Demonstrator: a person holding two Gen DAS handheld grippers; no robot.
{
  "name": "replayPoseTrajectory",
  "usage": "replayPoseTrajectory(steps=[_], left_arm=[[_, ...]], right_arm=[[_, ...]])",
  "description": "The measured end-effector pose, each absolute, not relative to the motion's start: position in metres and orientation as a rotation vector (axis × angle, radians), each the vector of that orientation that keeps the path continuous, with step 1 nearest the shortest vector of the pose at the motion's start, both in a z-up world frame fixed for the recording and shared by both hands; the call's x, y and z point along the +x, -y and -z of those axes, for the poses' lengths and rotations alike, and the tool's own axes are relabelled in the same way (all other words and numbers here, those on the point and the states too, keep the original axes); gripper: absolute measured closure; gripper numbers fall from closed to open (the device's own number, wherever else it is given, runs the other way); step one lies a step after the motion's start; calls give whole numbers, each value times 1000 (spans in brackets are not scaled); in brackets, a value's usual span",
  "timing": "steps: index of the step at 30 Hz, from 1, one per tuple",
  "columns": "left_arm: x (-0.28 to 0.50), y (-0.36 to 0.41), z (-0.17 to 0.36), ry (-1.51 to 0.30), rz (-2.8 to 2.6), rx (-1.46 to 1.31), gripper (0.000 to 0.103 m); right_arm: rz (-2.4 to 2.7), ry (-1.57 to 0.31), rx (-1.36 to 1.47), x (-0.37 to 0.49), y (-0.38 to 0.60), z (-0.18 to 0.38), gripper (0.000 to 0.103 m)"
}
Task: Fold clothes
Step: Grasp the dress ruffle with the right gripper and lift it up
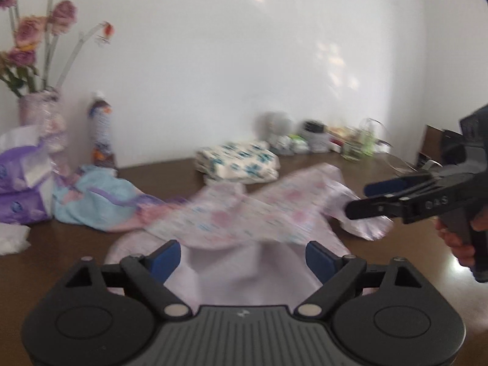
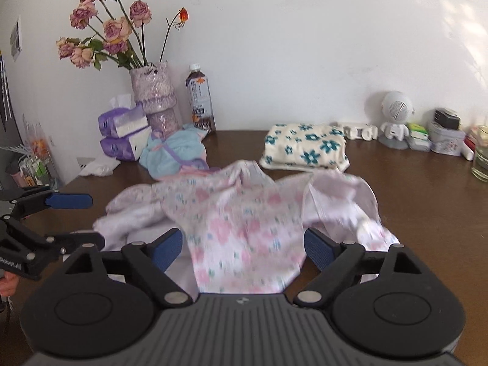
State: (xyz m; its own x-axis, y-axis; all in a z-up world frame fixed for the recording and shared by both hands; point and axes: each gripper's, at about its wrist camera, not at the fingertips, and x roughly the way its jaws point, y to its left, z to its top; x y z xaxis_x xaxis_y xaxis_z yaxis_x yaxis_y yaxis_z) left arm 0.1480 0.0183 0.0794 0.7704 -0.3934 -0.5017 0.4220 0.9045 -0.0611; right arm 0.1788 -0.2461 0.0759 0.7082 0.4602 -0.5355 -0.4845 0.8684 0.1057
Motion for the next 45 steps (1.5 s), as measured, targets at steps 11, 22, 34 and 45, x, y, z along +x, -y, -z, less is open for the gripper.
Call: replayPoseTrajectory(steps=[11, 22, 34, 45], left_arm=[[125, 64, -46, -632, 581, 159, 17], [153, 106, -20, -699, 522, 203, 34], [154, 118, -9, -703, 408, 151, 60], [143, 110, -17, -665, 438, 300, 95]], right_arm=[[-312, -564, -165, 178, 295, -46, 16], [-325, -645, -240, 225, 296, -16, 28], [-379, -679, -294, 244, 296, -10, 48], [-376, -578, -712, 215, 269, -15, 99]])
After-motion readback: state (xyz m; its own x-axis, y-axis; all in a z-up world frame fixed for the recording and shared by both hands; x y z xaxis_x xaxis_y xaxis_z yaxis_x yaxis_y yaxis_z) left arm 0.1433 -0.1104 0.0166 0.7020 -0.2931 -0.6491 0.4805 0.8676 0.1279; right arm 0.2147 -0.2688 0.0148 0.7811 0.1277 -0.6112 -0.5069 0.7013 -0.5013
